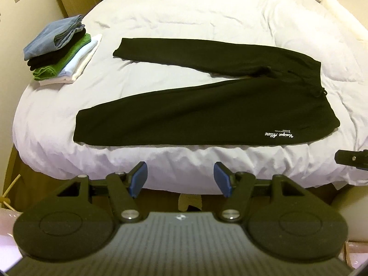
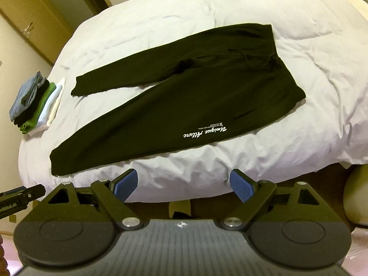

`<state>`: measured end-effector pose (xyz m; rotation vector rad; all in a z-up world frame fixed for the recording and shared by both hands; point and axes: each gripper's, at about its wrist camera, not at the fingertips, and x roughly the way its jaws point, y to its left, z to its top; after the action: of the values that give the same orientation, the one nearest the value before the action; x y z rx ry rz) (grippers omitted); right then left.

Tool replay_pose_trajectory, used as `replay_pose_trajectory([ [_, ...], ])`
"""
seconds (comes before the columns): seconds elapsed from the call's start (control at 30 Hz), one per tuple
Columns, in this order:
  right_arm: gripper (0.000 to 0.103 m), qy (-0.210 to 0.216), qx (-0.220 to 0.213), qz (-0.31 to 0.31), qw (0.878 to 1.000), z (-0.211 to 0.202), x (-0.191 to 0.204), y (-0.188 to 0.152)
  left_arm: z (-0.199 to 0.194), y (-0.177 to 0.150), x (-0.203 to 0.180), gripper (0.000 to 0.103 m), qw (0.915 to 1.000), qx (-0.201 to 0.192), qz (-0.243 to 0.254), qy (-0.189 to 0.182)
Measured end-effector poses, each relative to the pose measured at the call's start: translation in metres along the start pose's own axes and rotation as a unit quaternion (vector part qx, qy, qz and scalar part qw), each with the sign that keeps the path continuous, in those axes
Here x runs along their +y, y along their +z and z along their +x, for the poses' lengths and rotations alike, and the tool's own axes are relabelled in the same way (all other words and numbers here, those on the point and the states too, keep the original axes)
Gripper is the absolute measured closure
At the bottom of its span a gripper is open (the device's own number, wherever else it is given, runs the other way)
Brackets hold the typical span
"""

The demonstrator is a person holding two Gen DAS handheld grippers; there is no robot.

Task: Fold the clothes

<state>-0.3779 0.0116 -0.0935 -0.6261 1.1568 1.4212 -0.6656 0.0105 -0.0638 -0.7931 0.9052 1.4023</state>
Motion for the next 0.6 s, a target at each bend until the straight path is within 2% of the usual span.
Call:
replay_pose_trajectory([
  [0.3, 0.014, -0.001, 0.003, -0.001, 1.000, -0.002, -0.004, -0.004, -0.003, -0.002, -0.006, 0.042, 1.0000, -0.003, 0.008, -0.001],
  [0.4, 0.014, -0.002, 0.002, 0.001, 1.000, -0.003, -0.007, -0.003, -0.004, -0.002, -0.009, 0.037, 0.9999, -0.006, 0.013, -0.002],
  [0.6, 0.014, -0.005, -0.001, -0.003, 1.000, -0.006, -0.008, -0.001, -0.005, -0.001, -0.013, 0.037, 0.9998, -0.011, 0.019, -0.002],
])
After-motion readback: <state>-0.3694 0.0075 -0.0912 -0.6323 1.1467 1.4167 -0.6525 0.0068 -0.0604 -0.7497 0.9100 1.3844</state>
